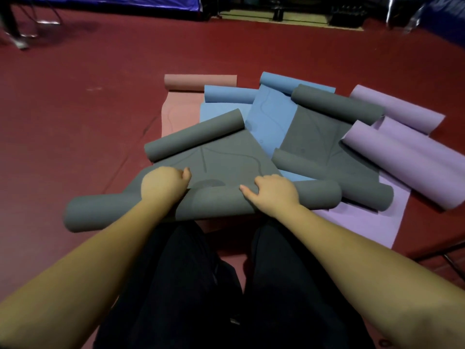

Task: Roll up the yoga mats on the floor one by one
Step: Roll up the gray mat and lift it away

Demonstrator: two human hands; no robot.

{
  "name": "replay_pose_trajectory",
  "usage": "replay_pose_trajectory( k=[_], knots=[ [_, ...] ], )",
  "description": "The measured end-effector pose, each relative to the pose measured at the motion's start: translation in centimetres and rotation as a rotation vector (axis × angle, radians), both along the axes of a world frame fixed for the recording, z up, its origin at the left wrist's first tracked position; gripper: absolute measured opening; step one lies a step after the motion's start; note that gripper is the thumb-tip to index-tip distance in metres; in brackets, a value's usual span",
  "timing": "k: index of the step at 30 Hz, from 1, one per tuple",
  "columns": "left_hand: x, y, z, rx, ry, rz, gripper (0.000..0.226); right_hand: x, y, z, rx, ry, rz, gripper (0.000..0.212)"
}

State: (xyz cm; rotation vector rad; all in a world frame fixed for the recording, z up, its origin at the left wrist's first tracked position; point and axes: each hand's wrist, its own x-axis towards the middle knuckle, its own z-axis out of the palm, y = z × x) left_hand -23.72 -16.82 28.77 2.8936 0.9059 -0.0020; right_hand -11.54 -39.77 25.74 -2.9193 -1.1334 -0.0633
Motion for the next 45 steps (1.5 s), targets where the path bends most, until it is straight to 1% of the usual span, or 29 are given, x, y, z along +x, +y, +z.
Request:
replay_pose_trajectory(
  k=[1,3,4,6,9,11,12,14,16,19,21,24,26,28,30,33,35,38,40,42,44,45],
  knots=[
    [-0.4,-0.4,-0.3,-0.006,-0.017,0.013,0.037,0.2,0.2,0.0,-0.005,0.028,-0.011,0.062],
    [-1.6,-1.2,-1.1,-0.015,-0.028,-0.017,0.053,0.8,0.6,0.3,-0.026,0.115,-0.050,0.062],
    [-2.3,-1.5,-2.0,0.041,-0.027,-0.061,0.059,1.2,0.9,0.5,-0.047,0.153,-0.069,0.064],
    [-3.1,-1.8,-3.0,0.122,-0.014,-0.126,0.065,1.8,1.3,1.0,-0.091,0.196,-0.078,0.070],
    [-2.9,-1.2,-2.4,0.101,0.038,-0.158,0.075,2.3,1.9,1.7,-0.130,0.237,-0.067,0.078],
    [-2.4,-0.6,-1.5,0.132,0.014,-0.166,0.075,2.6,2.3,2.6,-0.146,0.275,-0.066,0.081],
    [-2.1,-0.5,-1.0,0.164,-0.016,-0.178,0.072,2.9,2.4,3.3,-0.157,0.295,-0.067,0.082],
    [-1.6,-0.3,0.1,0.174,-0.021,-0.192,0.066,3.2,2.2,4.7,-0.180,0.354,-0.072,0.083],
    [-1.1,-0.5,1.2,0.153,-0.003,-0.208,0.065,3.5,1.6,5.9,-0.205,0.455,-0.077,0.083],
    [-1.1,-0.9,1.4,0.039,0.097,-0.186,0.068,3.4,1.1,6.2,-0.262,0.605,-0.054,0.078],
    [-1.5,-1.0,0.9,-0.035,0.153,-0.169,0.071,3.1,1.1,5.7,-0.288,0.649,-0.038,0.076],
    [-1.4,-0.8,0.5,-0.080,0.206,-0.154,0.071,3.3,1.4,4.8,-0.286,0.688,-0.086,0.079],
    [-1.1,-0.4,0.6,-0.121,0.250,-0.142,0.076,3.4,1.5,4.2,-0.249,0.607,-0.054,0.074],
    [-0.6,0.1,0.8,-0.162,0.297,-0.123,0.079,3.4,1.5,3.7,-0.141,0.427,0.008,0.059],
    [0.1,0.4,0.9,-0.200,0.358,-0.120,0.080,3.2,1.4,3.4,-0.050,0.313,0.035,0.058],
    [1.3,0.2,1.2,-0.287,0.422,-0.119,0.076,2.7,0.5,2.9,-0.008,0.259,0.032,0.059],
    [1.9,0.2,1.3,-0.378,0.426,-0.104,0.072,2.3,-0.2,2.5,-0.007,0.192,0.052,0.054],
    [2.7,0.8,0.9,-0.520,0.432,-0.063,0.063,1.5,-0.8,2.0,0.009,0.199,0.055,0.050],
    [3.2,1.2,0.5,-0.602,0.422,-0.034,0.057,0.8,-1.0,1.4,0.029,0.191,0.046,0.054],
    [3.3,1.3,0.0,-0.676,0.392,0.007,0.056,0.2,-0.9,0.7,0.056,0.110,0.032,0.059],
    [3.3,1.4,-0.2,-0.646,0.398,0.009,0.059,-0.2,-0.4,0.2,0.051,0.027,0.015,0.062],
    [3.3,1.5,-0.3,-0.576,0.411,-0.005,0.060,-0.3,-0.2,0.1,0.043,0.002,0.008,0.062]
  ],
)
